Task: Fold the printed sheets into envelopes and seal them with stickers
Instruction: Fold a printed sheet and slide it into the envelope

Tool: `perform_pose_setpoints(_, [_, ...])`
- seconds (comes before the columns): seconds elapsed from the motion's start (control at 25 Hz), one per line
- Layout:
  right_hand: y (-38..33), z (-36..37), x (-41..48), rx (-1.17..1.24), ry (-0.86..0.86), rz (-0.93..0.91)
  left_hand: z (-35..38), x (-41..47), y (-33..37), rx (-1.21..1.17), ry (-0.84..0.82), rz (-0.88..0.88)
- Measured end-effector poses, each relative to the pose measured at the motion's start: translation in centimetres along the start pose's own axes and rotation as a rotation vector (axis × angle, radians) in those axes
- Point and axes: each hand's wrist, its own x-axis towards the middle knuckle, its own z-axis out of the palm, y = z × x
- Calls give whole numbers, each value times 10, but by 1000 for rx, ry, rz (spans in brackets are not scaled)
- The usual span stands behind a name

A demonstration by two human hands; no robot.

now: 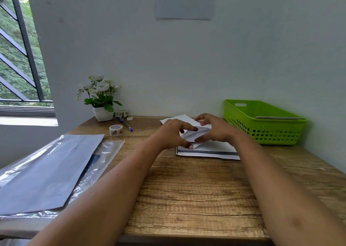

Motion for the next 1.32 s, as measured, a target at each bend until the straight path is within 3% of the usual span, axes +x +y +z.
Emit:
perform_pose_setpoints(0.08, [1, -1, -1, -78, -31, -5, 0, -1, -1, 19, -11, -8])
perform_pose_setpoints(0.6, [0, 29, 11, -376, 265, -66, 5, 1, 4, 24, -88, 27])
perform_pose_setpoints(0.76, [6, 16, 11, -69, 182, -23, 4, 0, -4, -48, -145, -24])
perform_pose_setpoints(0.88, [13, 2, 0, 267, -71, 78, 4, 0, -7, -79, -143, -38])
perform_pose_setpoints(1.0, [16, -3, -3, 172, -213, 95, 5, 2, -14, -112, -114, -71])
perform_pose_setpoints(1.32, [10, 0, -3, 18, -143, 131, 6, 2, -16, -162, -112, -107])
